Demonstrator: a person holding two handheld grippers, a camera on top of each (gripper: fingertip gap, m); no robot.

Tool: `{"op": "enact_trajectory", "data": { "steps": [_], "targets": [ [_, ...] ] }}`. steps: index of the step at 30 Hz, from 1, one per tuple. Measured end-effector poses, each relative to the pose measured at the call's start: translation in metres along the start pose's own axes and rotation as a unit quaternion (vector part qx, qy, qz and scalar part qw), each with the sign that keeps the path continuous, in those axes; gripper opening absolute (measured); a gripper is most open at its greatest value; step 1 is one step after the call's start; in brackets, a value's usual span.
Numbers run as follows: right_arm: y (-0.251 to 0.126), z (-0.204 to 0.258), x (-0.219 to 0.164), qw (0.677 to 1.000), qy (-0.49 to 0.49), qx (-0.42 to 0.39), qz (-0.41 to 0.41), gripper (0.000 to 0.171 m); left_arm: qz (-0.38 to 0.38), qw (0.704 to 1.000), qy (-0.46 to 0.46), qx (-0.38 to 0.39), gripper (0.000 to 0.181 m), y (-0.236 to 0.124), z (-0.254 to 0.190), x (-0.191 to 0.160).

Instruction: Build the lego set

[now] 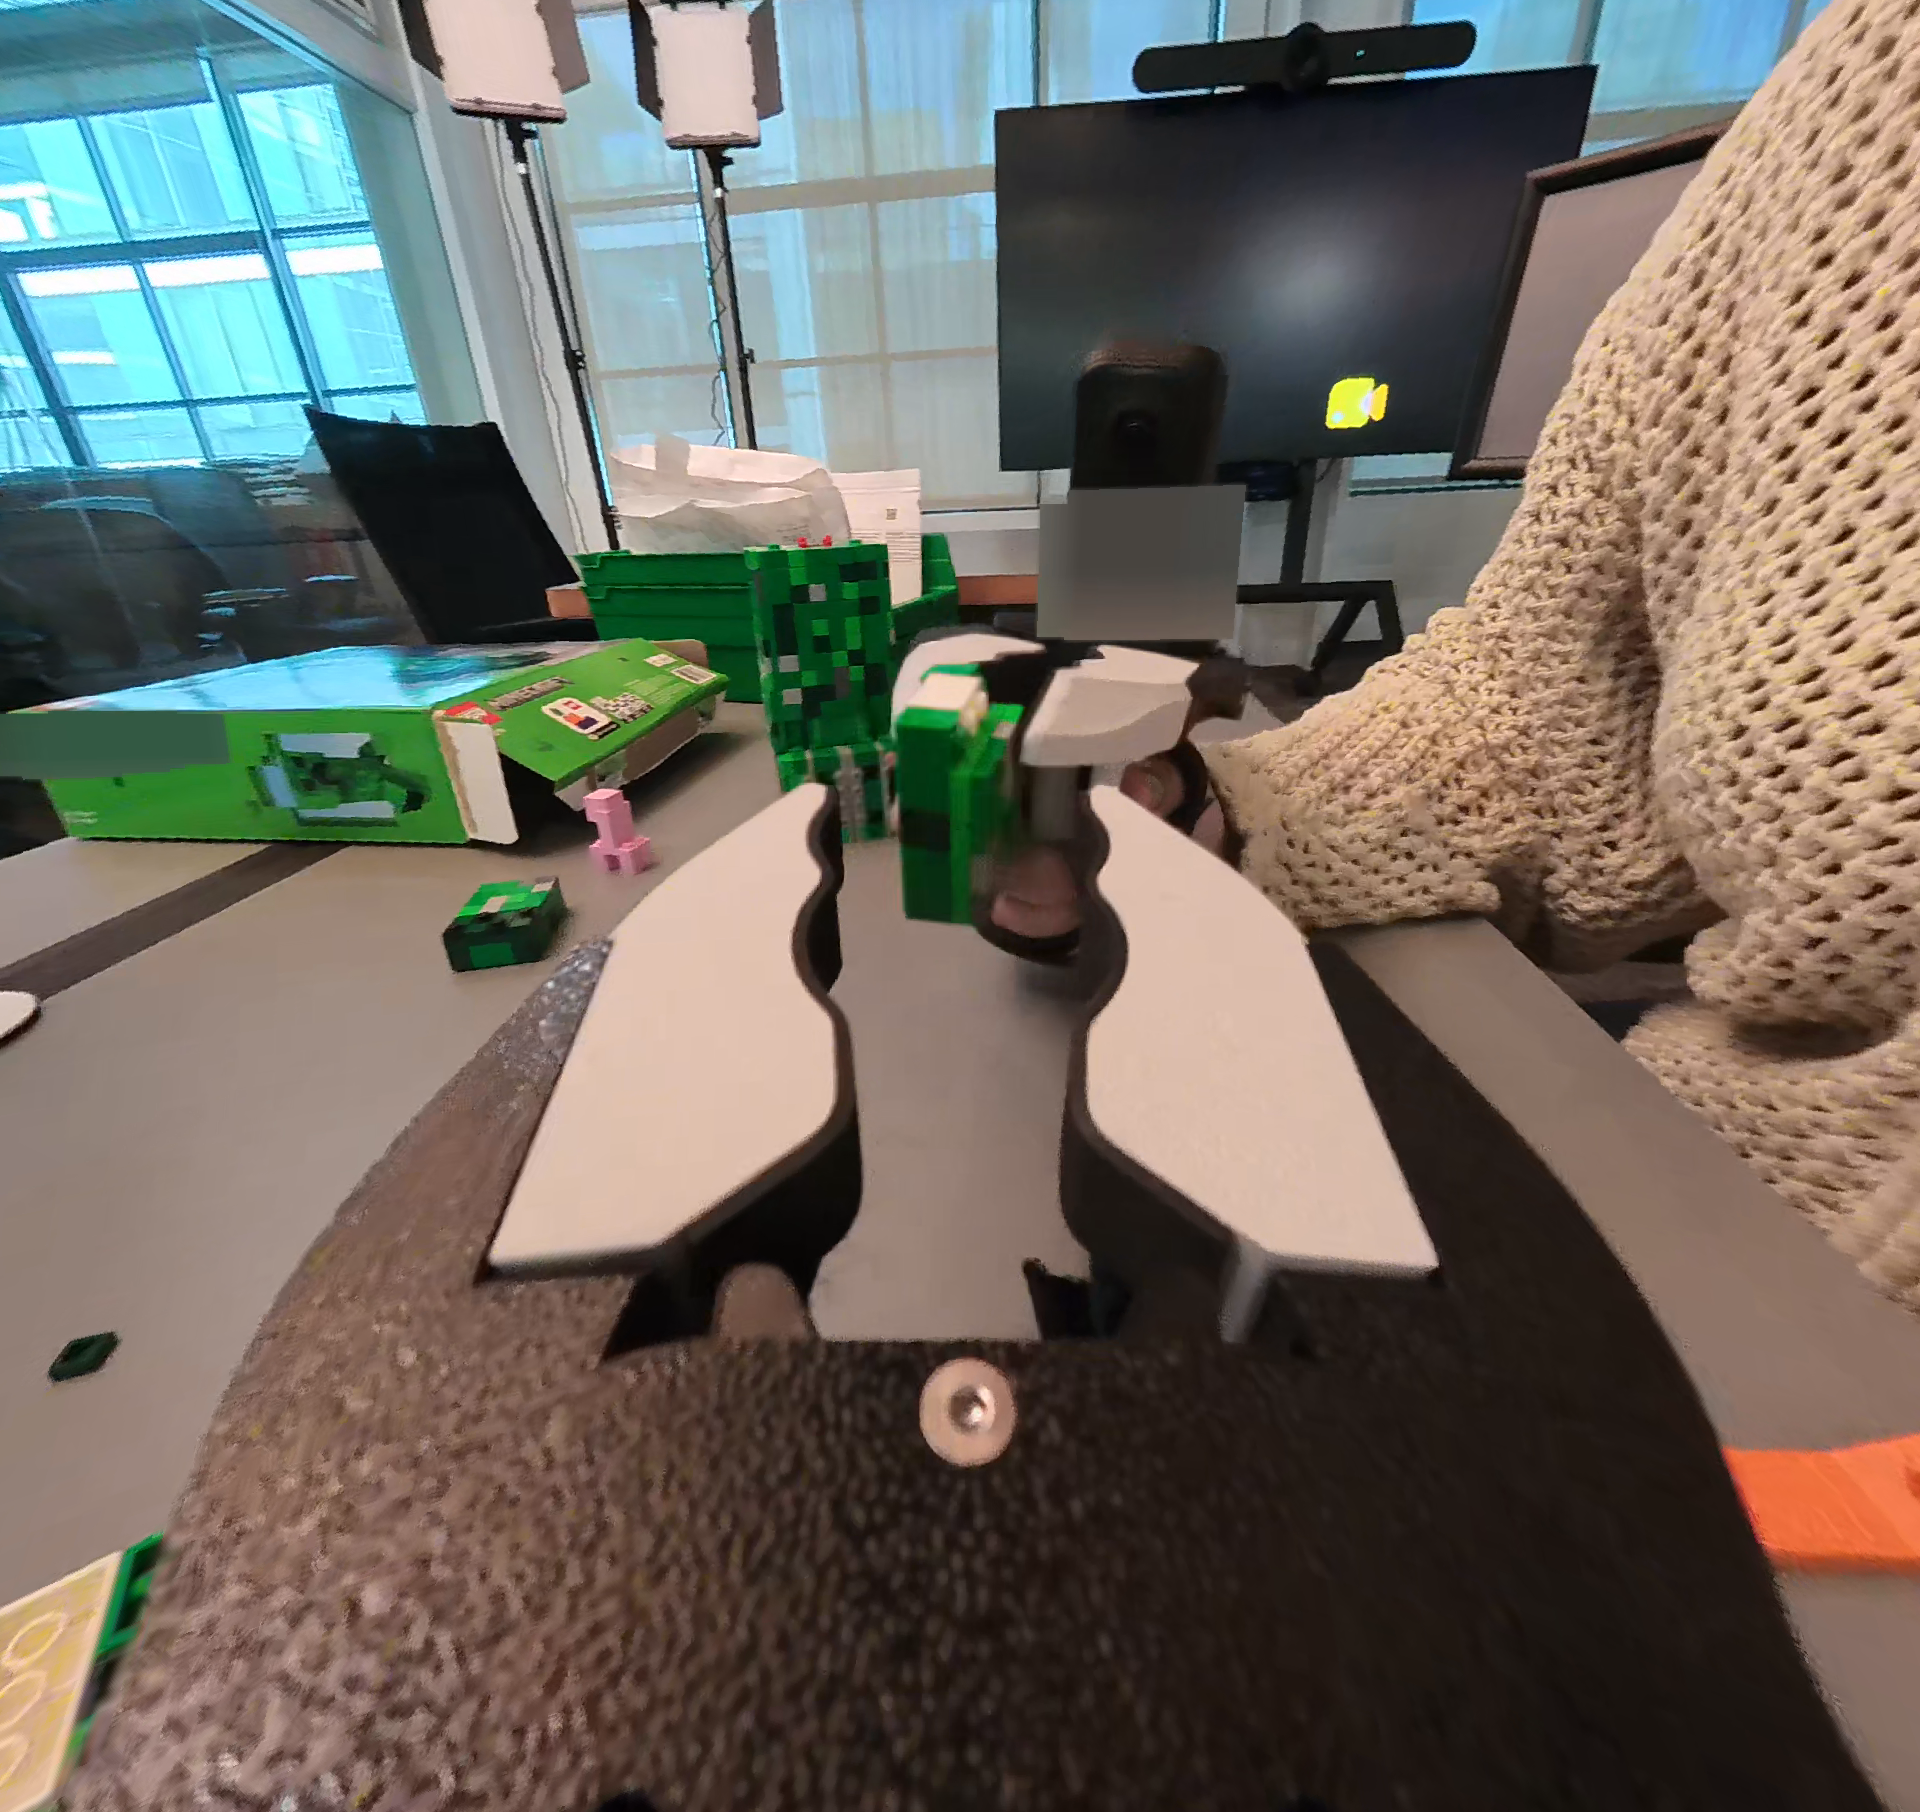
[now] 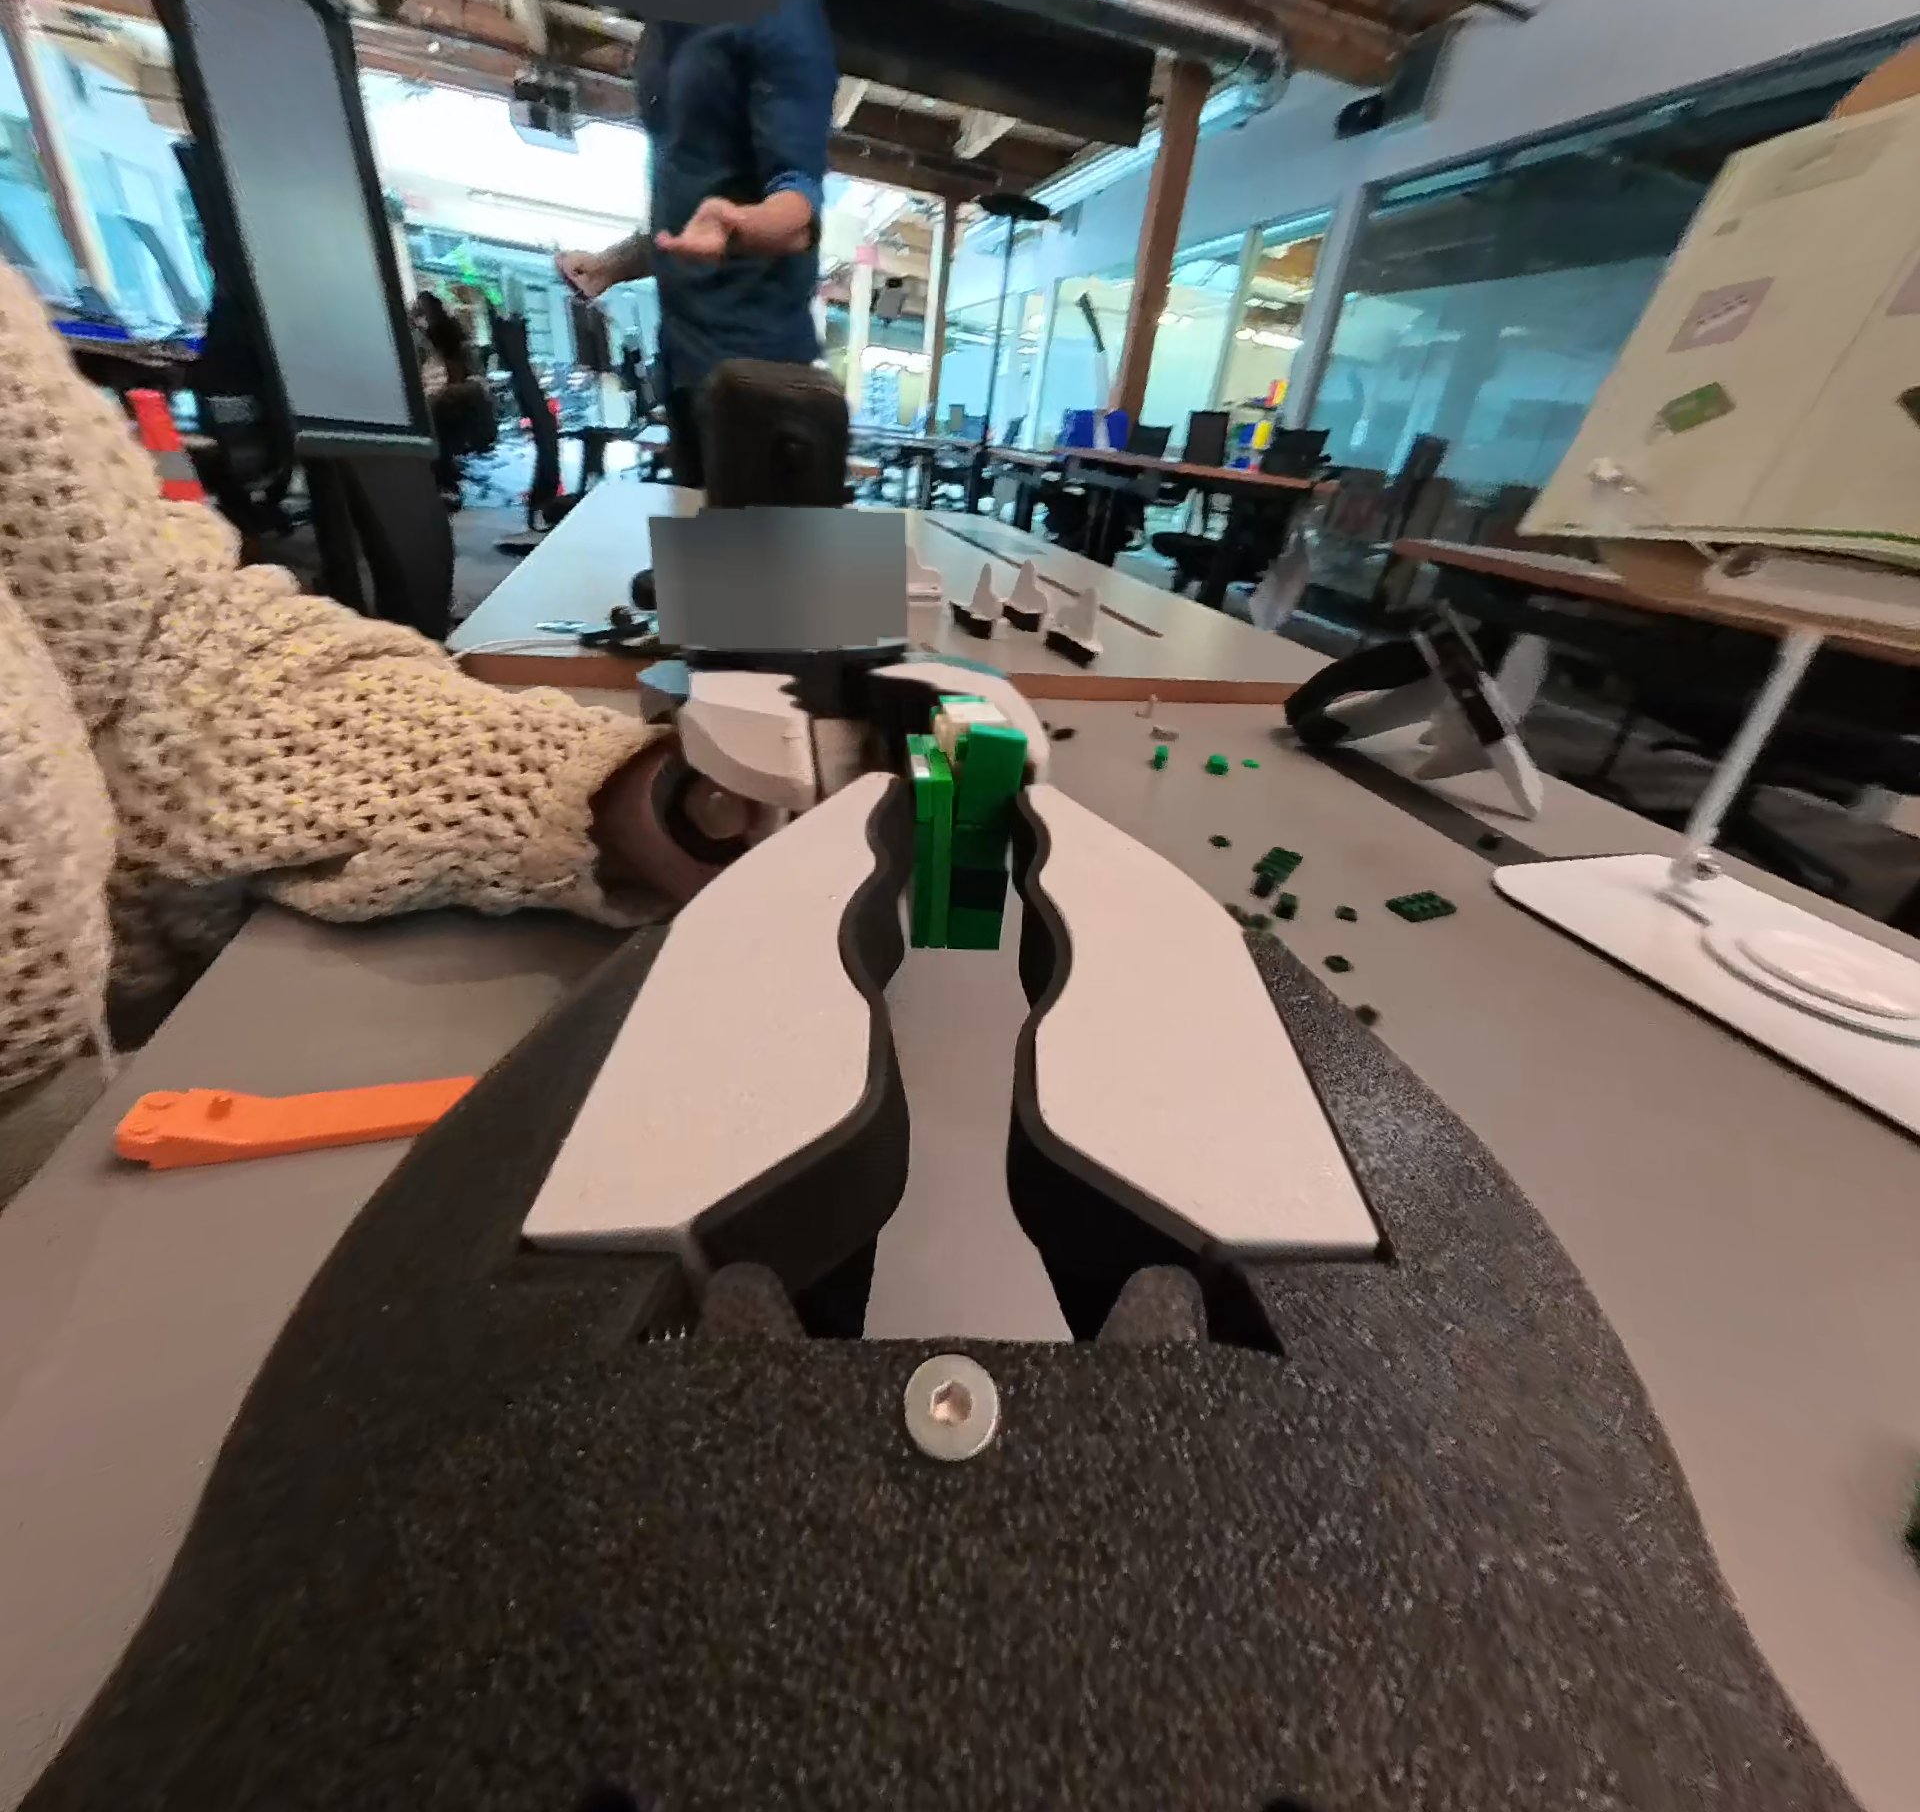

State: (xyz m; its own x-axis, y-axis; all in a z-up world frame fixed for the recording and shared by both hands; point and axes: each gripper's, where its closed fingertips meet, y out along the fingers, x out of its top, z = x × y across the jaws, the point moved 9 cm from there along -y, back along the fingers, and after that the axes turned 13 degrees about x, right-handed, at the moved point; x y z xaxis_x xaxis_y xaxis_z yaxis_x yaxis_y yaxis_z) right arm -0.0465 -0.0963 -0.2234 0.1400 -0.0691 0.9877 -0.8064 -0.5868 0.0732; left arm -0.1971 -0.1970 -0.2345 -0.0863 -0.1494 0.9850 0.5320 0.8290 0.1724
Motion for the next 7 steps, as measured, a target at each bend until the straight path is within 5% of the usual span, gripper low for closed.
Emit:
{"op": "enact_trajectory", "data": {
  "steps": [7],
  "targets": [
    [-0.012, -0.013, -0.010, 0.997, -0.006, -0.078, -0.002, 0.018, -0.010, 0.998, 0.026, 0.055, 0.048, -0.004, 0.004, 0.000]
  ]
}}
